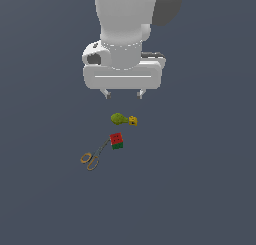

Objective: Pick up a designated object from a clutter of objects.

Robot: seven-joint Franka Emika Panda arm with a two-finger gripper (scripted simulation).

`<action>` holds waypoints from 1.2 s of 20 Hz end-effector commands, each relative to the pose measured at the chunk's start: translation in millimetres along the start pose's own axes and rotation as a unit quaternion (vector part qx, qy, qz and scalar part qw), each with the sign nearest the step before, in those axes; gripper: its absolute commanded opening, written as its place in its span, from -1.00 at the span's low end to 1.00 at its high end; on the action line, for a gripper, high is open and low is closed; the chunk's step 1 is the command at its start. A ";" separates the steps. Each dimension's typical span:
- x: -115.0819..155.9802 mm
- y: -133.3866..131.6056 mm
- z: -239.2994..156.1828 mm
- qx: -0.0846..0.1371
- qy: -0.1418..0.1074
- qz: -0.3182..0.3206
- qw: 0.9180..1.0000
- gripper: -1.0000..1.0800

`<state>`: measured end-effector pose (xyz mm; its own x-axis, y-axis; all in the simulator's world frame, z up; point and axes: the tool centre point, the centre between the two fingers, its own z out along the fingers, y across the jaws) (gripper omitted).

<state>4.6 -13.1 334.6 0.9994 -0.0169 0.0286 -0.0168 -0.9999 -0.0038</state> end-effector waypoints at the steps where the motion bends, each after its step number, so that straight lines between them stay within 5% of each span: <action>1: 0.0 0.0 0.0 0.000 0.000 0.000 1.000 0.92; 24: -10.0 23.5 21.5 0.005 -0.012 -0.024 1.000 0.92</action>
<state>-4.4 -36.2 316.7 0.9999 0.0153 0.0055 0.0154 -0.9998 -0.0126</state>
